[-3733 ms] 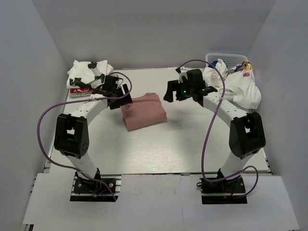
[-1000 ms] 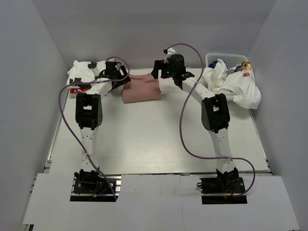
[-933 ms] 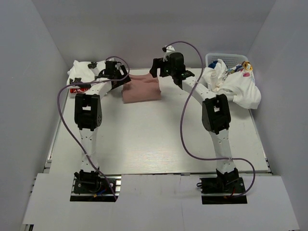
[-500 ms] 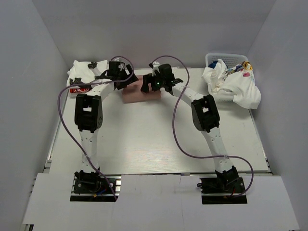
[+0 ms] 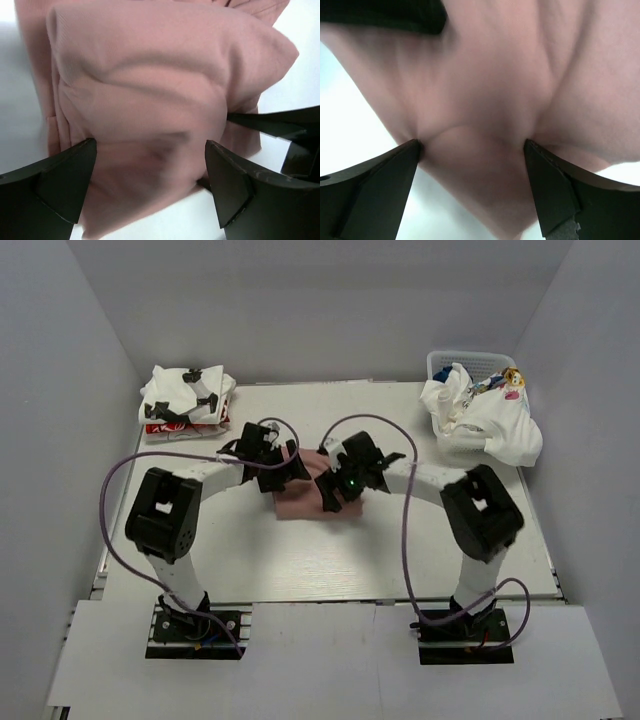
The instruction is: Fold and stack the t-shirts
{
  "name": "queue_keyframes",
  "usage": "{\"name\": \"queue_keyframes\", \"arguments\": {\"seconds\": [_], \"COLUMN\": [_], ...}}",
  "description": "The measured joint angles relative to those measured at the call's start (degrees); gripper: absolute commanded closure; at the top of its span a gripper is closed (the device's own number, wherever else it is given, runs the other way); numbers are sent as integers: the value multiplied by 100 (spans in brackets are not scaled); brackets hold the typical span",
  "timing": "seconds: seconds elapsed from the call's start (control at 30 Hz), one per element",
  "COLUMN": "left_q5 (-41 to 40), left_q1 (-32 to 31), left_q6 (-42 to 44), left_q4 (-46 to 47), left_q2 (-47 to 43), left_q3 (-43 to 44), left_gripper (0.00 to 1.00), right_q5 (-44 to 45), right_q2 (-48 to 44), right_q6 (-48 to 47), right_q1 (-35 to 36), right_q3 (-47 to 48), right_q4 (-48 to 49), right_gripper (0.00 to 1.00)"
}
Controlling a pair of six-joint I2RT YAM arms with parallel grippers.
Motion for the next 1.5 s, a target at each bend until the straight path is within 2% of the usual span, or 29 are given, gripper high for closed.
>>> {"name": "queue_keyframes", "arguments": {"seconds": [0.13, 0.23, 0.33, 0.4, 0.5, 0.6, 0.63, 0.67, 0.7, 0.77, 0.8, 0.87, 0.97, 1.0, 1.07, 1.1, 1.13, 1.17, 1.33, 1.5], "left_q5": [101, -103, -407, -614, -866, -955, -973, -994, -1016, -1095, -1152, -1196, -1263, -1303, -1349, -1368, -1381, -1390, -1469, -1429], "left_q1": [-415, -588, -612, -586, -531, -498, -492, -490, -490, -490, -490, -490, -490, -490, -487, -483, -483, -483, -470, -511], "left_q6": [-17, 0, 90, 190, 315, 448, 514, 564, 632, 730, 785, 846, 927, 953, 981, 990, 1054, 1023, 1043, 1075], "left_q4": [-656, -1200, -1316, -1311, -1360, -1268, -1270, -1268, -1279, -1292, -1290, -1255, -1126, -1095, -1051, -1043, -1005, -986, -927, -811], "left_q2": [-918, -1784, -2500, -2702, -2273, -1519, -1235, -990, -750, -389, -299, -240, -238, -234, -221, -208, -203, -203, -225, -682], "left_q3": [-737, -1054, -1115, -1058, -678, -468, -398, -330, -240, -59, 7, 94, 195, 234, 306, 348, 382, 393, 409, 197], "left_gripper": [0, 0, 0, 0, 2, 8, 12, 15, 24, 32, 41, 47, 61, 70, 84, 100, 100, 100, 100, 100], "right_q5": [136, 302, 835, 1180, 1611, 2002, 2096, 2153, 2188, 2159, 2129, 2011, 1744, 1604, 1322, 1185, 1049, 920, 254, 61], "right_q2": [-1322, -2643, -3821, -4170, -3827, -2747, -2374, -2083, -1825, -1438, -1296, -1097, -896, -850, -778, -734, -678, -619, -570, -1338], "right_q6": [203, 522, 885, 1080, 1357, 1565, 1624, 1646, 1685, 1707, 1703, 1694, 1674, 1644, 1598, 1565, 1543, 1515, 1510, 1523], "right_q1": [258, 363, 356, 291, 170, 37, -17, -79, -149, -295, -363, -481, -625, -675, -739, -780, -815, -841, -957, -981], "right_q3": [-1226, -2028, -2413, -2444, -2173, -1609, -1443, -1338, -1248, -1137, -1104, -1049, -938, -916, -903, -892, -863, -826, -782, -1172], "right_q4": [-417, -501, -299, -26, 214, 219, 210, 205, 195, 192, 195, 197, 284, 361, 527, 603, 651, 693, 833, 977], "right_gripper": [10, 10, 10, 10, 12, 20, 29, 32, 33, 42, 44, 57, 59, 59, 69, 76, 91, 100, 100, 100]}}
